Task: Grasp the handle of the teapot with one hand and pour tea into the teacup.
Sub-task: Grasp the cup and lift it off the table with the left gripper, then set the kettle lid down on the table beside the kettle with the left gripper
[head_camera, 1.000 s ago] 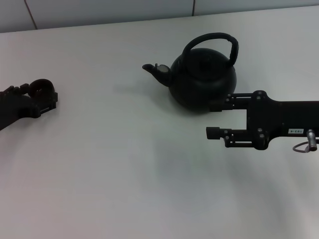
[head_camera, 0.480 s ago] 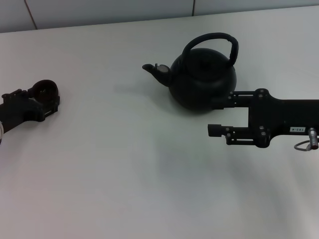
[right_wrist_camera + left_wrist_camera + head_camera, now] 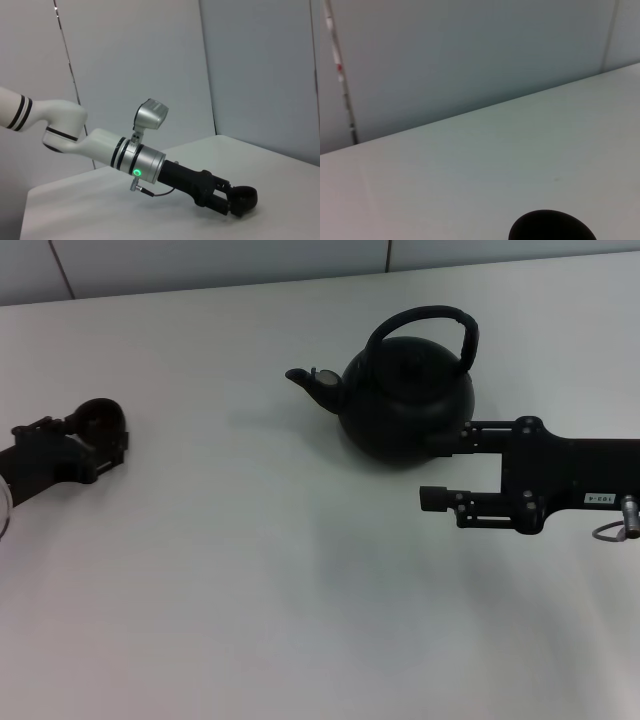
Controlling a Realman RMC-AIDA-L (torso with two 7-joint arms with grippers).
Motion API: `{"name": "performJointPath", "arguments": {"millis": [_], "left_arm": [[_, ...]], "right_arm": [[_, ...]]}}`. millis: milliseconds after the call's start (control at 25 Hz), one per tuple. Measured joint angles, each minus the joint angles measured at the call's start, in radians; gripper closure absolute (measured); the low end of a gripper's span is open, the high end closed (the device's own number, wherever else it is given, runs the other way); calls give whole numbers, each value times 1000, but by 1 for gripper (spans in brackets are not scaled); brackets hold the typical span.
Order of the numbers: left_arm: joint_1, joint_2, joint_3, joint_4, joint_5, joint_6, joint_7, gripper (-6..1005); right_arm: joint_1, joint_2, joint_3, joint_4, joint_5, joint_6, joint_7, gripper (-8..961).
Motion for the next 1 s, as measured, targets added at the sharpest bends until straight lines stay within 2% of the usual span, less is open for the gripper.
{"name": "performJointPath", "arguments": {"millis": [400, 1000], "left_arm": [[17, 4, 1, 6, -9, 185, 0, 325], [42, 6, 1, 7, -9, 304, 0, 319]], "right_arm": [[-4, 0, 2, 5, 0, 2, -8, 310], [-50, 0, 2, 8, 14, -20, -62, 310]]}}
